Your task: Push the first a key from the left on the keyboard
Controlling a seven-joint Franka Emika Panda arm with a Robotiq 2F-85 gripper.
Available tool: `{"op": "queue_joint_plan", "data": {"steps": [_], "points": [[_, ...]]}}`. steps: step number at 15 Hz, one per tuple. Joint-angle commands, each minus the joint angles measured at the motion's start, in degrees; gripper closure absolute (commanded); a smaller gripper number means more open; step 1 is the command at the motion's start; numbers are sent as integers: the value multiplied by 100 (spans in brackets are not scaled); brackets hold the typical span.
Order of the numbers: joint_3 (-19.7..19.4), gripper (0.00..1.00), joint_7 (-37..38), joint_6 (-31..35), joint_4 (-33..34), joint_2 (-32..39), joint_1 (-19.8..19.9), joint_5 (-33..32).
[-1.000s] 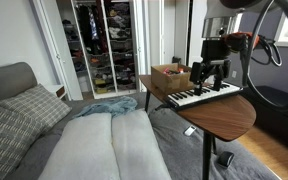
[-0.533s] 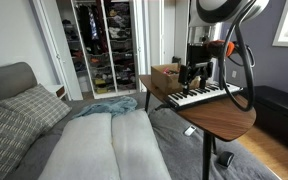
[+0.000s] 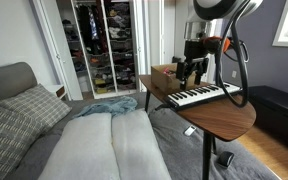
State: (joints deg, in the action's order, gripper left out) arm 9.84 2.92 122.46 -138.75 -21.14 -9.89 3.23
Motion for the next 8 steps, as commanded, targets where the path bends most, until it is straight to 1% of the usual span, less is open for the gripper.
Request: {"op": "queue_joint_plan", "data": {"steps": [1, 2, 4, 8], "points": [[20, 41, -76, 27, 94, 78, -19, -63], [9, 50, -101, 40, 91, 90, -28, -29], [10, 62, -108, 49, 91, 114, -24, -36], [-4, 90, -146, 88, 89, 234, -28, -1]]}}
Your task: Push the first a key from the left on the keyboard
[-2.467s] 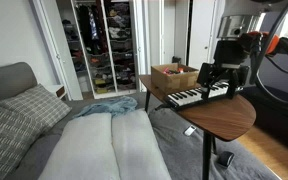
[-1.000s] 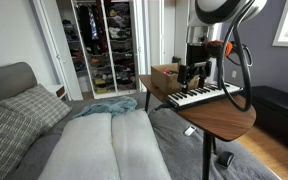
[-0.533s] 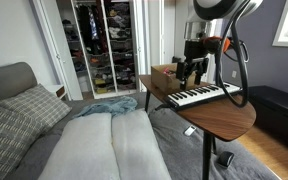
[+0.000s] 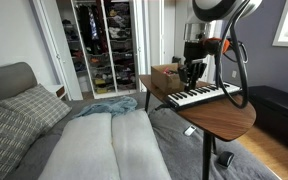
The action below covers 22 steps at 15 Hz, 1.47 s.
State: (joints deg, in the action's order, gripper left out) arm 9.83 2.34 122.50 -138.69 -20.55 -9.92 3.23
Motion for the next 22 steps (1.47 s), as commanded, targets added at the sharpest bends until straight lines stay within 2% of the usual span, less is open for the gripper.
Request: {"op": "queue_joint_plan", "data": {"steps": [1, 3, 22], "points": [[-7, 96, -101, 89, 82, 209, -27, 10], [-14, 100, -132, 107, 64, 289, -38, 46], [-79, 100, -136, 551, 5, 683, 46, -26]]}}
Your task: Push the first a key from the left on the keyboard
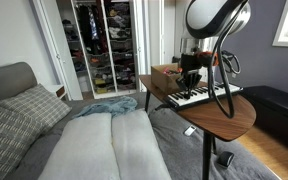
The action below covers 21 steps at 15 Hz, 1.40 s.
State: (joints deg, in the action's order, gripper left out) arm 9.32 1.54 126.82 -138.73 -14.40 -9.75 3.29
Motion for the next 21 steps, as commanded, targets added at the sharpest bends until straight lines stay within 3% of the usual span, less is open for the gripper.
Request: {"op": "queue_joint_plan", "data": {"steps": [1, 21], "points": [[-36, 100, -59, 122, 8, 73, 30, -27], [-70, 100, -112, 152, 17, 227, 1, 80]]}}
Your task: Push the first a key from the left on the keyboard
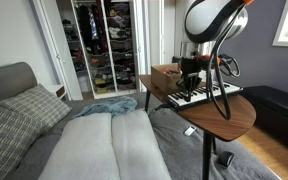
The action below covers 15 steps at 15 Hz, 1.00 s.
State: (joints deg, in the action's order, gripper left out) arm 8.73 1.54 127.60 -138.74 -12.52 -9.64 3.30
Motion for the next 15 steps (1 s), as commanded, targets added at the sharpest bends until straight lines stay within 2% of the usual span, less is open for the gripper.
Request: {"op": "queue_joint_plan", "data": {"steps": [1, 10, 11, 12, 13, 15], "points": [[-5, 100, -98, 55, 18, 1, -12, 71], [79, 98, 68, -131, 66, -670, -22, -87], [93, 73, 119, -150, 79, -762, -16, -100], [101, 73, 131, -161, 94, -842, -8, -124], [111, 69, 158, -175, 98, -938, -5, -137], [131, 55, 197, -212, 94, -1107, 7, -160]]}}
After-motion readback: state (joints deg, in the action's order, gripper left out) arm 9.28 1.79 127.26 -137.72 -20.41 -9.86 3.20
